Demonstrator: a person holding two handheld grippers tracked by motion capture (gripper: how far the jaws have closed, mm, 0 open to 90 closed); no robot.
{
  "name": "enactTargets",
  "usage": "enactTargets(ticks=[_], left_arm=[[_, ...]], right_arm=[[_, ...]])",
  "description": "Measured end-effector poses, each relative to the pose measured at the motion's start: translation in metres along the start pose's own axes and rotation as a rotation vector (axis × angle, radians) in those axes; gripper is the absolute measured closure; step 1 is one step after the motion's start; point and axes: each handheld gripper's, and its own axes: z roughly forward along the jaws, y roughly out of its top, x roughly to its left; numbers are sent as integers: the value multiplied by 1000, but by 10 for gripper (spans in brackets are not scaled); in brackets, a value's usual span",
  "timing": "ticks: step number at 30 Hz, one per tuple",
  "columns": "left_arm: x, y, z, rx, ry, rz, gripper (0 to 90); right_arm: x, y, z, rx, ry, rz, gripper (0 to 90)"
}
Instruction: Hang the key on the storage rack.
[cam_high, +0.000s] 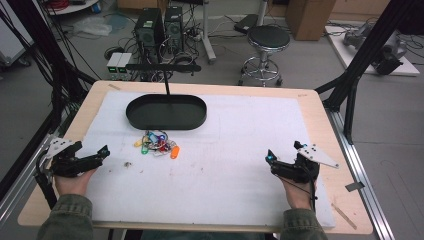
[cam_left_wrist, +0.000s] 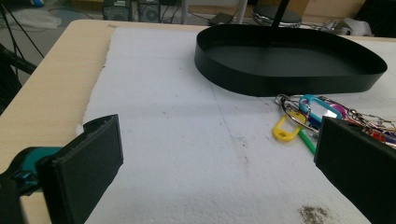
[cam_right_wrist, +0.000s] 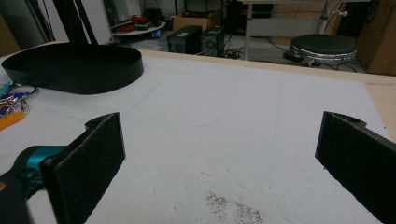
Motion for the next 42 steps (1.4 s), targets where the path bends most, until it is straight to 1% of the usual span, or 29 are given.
enactTargets(ticks=[3, 6, 7, 8, 10, 12, 13, 16, 17, 19, 20, 22, 23, 26, 29, 31, 32, 34, 35, 38, 39, 42], left_arm=[[0, -1, 0, 9, 3, 12, 17], [-1, 0, 1, 13, -4, 11, 17], [-1, 0, 1, 14, -7, 11, 17], [-1, 0, 1, 14, -7, 11, 17], [-1, 0, 2, 20, -14, 15, 17], [-2, 2, 4, 38, -21, 32, 17], [-2, 6, 4, 39, -23, 41, 17], [-2, 8, 5, 43, -26, 49, 17], [-3, 10, 6, 54, -30, 52, 17], [-3, 10, 7, 57, -33, 51, 17], [-5, 12, 8, 72, -45, 52, 17], [-6, 13, 9, 76, -53, 59, 17], [-8, 14, 11, 96, -67, 70, 17], [-13, 18, 16, 115, -86, 86, 17], [-18, 21, 20, 116, -105, 101, 17], [-19, 22, 21, 114, -110, 101, 17], [-20, 23, 24, 119, -118, 100, 17], [-21, 23, 25, 126, -120, 102, 17], [-22, 22, 28, 141, -125, 106, 17], [-23, 22, 30, 154, -127, 107, 17], [-24, 23, 32, 161, -130, 110, 17], [-27, 27, 37, 197, -149, 125, 17]], right_arm=[[2, -1, 0, 3, 3, 5, 4], [2, -2, -1, 7, 4, 8, 4], [2, -2, -1, 4, 3, 16, 4], [1, -2, -2, -1, 0, 12, 4], [1, -2, -2, 1, -2, 22, 4], [0, -2, -2, 0, -5, 21, 4], [0, -2, -2, 1, -5, 20, 4], [0, -2, -2, 1, -8, 20, 4], [0, -2, -2, 4, -9, 17, 4], [0, -2, -2, -2, -12, 13, 4], [-1, -2, -3, -2, -10, 20, 4], [-2, -2, -2, -10, -10, 17, 4], [-2, -2, -3, -9, -9, 25, 4], [-2, -2, -3, -10, -8, 28, 4], [-2, -2, -3, -10, -8, 26, 4], [-2, -2, -3, -15, -9, 26, 4], [-2, -2, -4, -15, -7, 30, 4], [-2, -2, -4, -19, -7, 29, 4], [-2, -1, -4, -20, -6, 31, 4], [-2, -2, -3, -18, -1, 35, 4], [-2, -2, -3, -19, -1, 25, 4], [-1, -2, -3, -16, 2, 25, 4]])
